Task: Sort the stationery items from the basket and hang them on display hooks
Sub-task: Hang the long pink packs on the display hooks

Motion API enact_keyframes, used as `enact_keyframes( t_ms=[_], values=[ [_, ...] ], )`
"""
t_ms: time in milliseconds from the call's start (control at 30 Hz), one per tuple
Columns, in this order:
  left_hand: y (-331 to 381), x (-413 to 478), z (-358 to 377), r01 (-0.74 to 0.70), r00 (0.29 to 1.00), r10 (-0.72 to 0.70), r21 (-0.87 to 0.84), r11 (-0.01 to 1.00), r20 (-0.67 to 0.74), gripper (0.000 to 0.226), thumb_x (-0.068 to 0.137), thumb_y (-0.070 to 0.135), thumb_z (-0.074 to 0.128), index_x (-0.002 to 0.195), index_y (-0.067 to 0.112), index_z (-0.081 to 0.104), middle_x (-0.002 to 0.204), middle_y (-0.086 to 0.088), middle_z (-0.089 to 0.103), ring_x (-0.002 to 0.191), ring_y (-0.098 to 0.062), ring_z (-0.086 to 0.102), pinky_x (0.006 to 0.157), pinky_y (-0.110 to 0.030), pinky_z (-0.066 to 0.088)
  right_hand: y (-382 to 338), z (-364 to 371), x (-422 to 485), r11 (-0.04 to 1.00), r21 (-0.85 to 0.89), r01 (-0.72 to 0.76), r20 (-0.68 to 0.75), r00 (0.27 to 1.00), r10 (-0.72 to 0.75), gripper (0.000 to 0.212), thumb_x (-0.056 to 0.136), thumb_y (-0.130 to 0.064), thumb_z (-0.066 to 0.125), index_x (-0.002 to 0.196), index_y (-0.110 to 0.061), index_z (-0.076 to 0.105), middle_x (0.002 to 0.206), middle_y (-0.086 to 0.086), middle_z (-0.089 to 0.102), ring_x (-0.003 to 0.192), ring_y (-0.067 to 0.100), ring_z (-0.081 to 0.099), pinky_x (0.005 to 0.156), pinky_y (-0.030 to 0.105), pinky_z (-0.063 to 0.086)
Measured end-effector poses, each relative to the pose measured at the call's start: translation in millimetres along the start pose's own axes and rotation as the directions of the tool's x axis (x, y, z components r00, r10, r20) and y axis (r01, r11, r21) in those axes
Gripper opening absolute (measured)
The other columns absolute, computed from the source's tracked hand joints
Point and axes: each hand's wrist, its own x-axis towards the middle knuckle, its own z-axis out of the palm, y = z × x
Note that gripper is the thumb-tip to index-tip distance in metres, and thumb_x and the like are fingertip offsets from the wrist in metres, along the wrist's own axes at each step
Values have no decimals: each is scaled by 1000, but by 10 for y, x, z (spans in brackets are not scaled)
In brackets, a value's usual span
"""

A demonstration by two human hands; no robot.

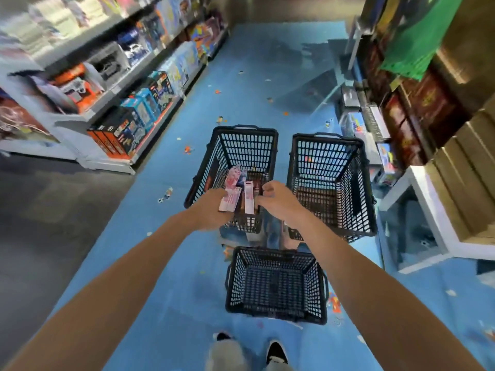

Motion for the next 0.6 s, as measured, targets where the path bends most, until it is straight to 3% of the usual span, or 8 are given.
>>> enact_keyframes(
  t_ms=[67,167,233,300,367,400,500,600],
  values=[
    [-137,425,-57,17,999,-17,1,1000,34,67,95,29,69,151,2,43,155,-18,44,144,-35,40,114,-37,34,-40,55,357,999,8,-39,-1,999,39,32,96,-30,66,120,-20,47,128,7,55,110,27,61,99,47,53],
    [-398,1095,-50,52,994,-52,-5,999,100,56,93,29,69,138,2,51,130,-16,56,126,-36,54,92,-36,44,6,230,934,995,4,-103,-4,995,103,31,96,-26,65,120,-13,50,126,9,58,113,29,60,100,49,51],
    [-593,1534,-9,77,982,-75,-5,997,172,52,91,31,69,129,0,52,120,-17,58,107,-33,60,76,-34,44,76,373,1322,988,3,-153,-11,988,153,36,96,-28,65,125,-12,51,126,5,59,112,27,59,92,42,52],
    [-803,1979,59,101,969,-97,-3,995,228,49,91,33,69,124,1,52,106,-10,57,94,-26,56,69,-32,44,173,528,1730,979,0,-205,-30,978,205,38,95,-29,66,126,-12,53,124,4,60,106,23,58,76,32,46],
    [-1020,2383,162,142,949,-140,14,990,283,49,90,32,69,127,3,52,107,-7,58,102,-27,58,80,-35,52,285,706,2087,961,14,-275,-41,960,276,40,93,-26,65,128,-10,54,122,8,63,104,24,59,69,29,43],
    [-1138,2560,240,159,937,-158,20,987,310,55,89,32,69,133,4,51,118,-12,59,112,-30,58,91,-40,54,349,805,2255,953,2,-304,-37,952,304,41,93,-25,65,129,-9,55,121,8,63,104,25,60,72,30,42],
    [-1463,2989,520,226,886,-237,75,971,399,82,92,38,66,156,3,29,157,-20,37,144,-36,38,118,-43,38,557,1084,2670,918,-51,-393,-58,919,390,32,94,-24,67,118,-11,50,107,4,57,96,23,55,75,32,43],
    [-1787,3362,882,308,843,-298,53,950,449,73,92,36,69,149,2,41,145,-16,51,132,-32,52,104,-37,49,776,1318,3024,873,-136,-469,-87,883,461,47,95,-28,67,132,-8,46,121,12,57,109,32,59,87,38,51]
  ],
)
